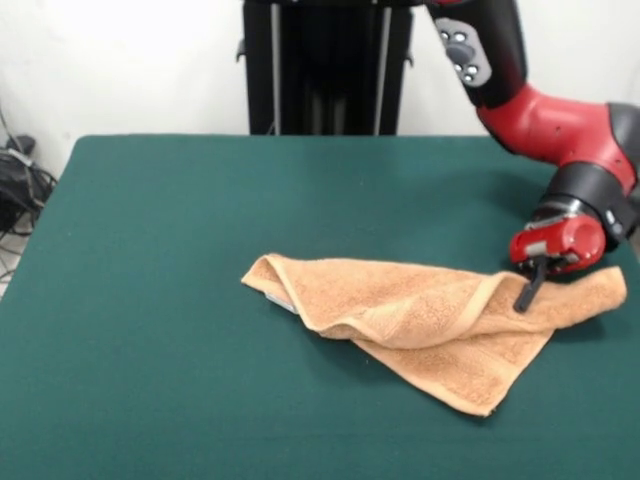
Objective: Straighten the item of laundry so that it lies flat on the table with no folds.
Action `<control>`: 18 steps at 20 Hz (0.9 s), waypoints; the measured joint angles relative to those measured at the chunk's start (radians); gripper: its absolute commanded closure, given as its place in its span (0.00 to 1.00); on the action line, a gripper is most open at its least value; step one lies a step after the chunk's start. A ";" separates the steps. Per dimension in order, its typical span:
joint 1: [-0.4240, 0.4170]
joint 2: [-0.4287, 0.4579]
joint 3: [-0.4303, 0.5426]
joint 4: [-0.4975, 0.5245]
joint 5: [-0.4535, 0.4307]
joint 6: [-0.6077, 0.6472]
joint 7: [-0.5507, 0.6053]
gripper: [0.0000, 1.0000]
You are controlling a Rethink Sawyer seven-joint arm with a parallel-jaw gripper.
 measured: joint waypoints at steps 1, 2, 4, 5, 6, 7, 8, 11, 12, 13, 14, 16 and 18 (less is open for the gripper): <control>-0.017 -0.013 0.013 0.030 0.003 0.001 0.000 1.00; -0.029 -0.025 0.022 0.055 0.012 0.001 0.000 1.00; -0.064 -0.057 0.048 0.125 0.045 0.003 0.000 1.00; -0.081 -0.074 0.061 0.160 0.064 0.003 0.000 1.00; -0.089 -0.084 0.068 0.179 0.075 0.003 0.000 1.00; -0.097 -0.093 0.075 0.197 0.086 0.003 0.000 1.00; -0.118 -0.120 0.091 0.248 0.116 0.003 0.002 1.00; -0.153 -0.183 0.126 0.351 0.186 0.004 0.016 1.00; -0.160 -0.208 0.142 0.385 0.218 0.004 0.025 1.00; -0.165 -0.230 0.156 0.413 0.250 0.003 0.033 1.00; -0.166 -0.267 0.177 0.447 0.304 0.008 0.046 1.00; -0.168 -0.339 0.220 0.516 0.413 0.017 0.072 1.00; -0.157 -0.408 0.252 0.562 0.508 0.039 0.099 1.00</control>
